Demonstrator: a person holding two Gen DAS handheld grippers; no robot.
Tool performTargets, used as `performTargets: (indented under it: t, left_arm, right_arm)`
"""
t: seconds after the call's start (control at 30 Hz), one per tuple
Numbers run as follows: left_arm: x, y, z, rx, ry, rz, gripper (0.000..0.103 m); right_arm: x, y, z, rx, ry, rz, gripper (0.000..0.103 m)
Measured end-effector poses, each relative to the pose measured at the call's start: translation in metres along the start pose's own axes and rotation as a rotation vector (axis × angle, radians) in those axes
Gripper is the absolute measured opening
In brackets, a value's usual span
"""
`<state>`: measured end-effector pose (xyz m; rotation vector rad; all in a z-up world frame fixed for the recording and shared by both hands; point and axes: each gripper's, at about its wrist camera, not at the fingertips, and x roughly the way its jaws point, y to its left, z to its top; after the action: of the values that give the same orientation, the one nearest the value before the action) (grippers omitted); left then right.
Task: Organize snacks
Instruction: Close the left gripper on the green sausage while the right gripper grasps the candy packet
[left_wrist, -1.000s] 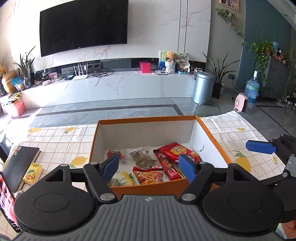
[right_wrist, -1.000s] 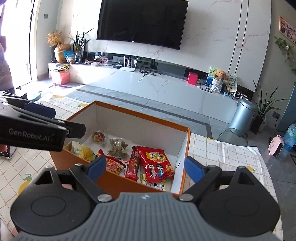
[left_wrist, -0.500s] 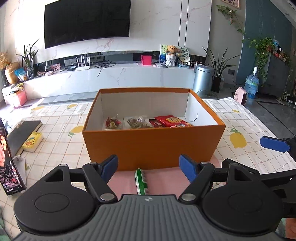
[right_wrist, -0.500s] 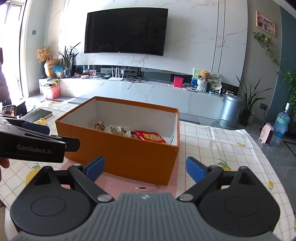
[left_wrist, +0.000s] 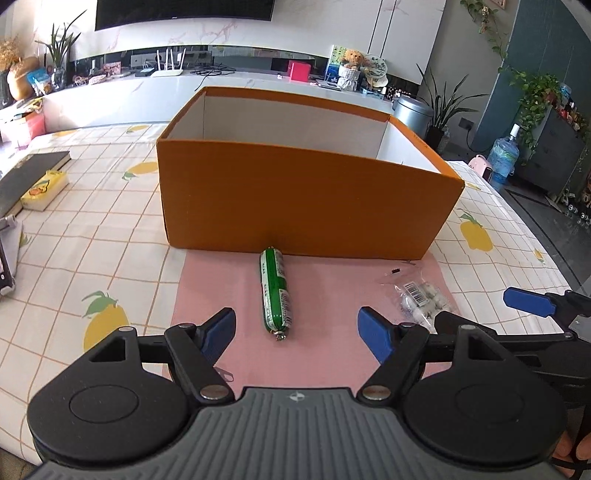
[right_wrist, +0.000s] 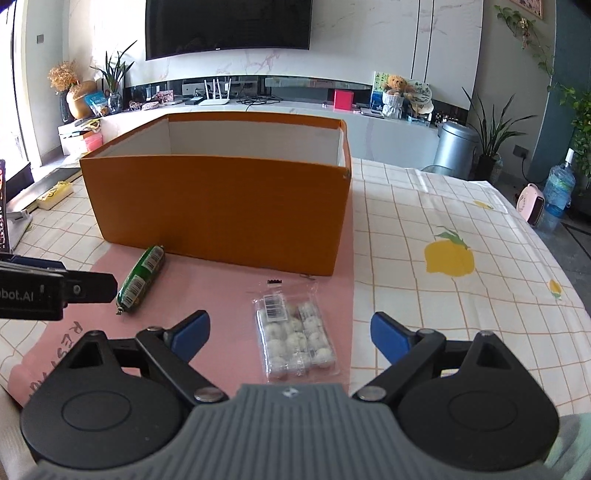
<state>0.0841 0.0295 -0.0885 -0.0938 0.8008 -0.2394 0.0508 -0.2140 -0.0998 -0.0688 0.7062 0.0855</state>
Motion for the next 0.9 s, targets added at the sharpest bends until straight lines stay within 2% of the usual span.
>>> performTargets:
  t: [0.17,0.3,0.47,0.9]
  left_arm:
    - [0.012,0.005,-0.001,-0.018,0.018,0.011,0.087]
    - [0.022,0.006,0.001,-0.008,0.02,0.026,0.08]
    - [0.035,0.003,0.007,0.018,0.026,0.049,0.077]
    - [0.061,0.0,0.022,0.012,0.048,0.118,0.076]
  right_arm:
    - [0.016,-0.006,0.002,0.047,0.054,0.011,0.09]
    - [0.026,-0.012,0.005,0.094,0.088,0.034,0.09]
    - [0.041,-0.014,0.011,0.137,0.112,0.049,0.09]
    - [0.076,0.001,0.015,0.091,0.177,0.004,0.09]
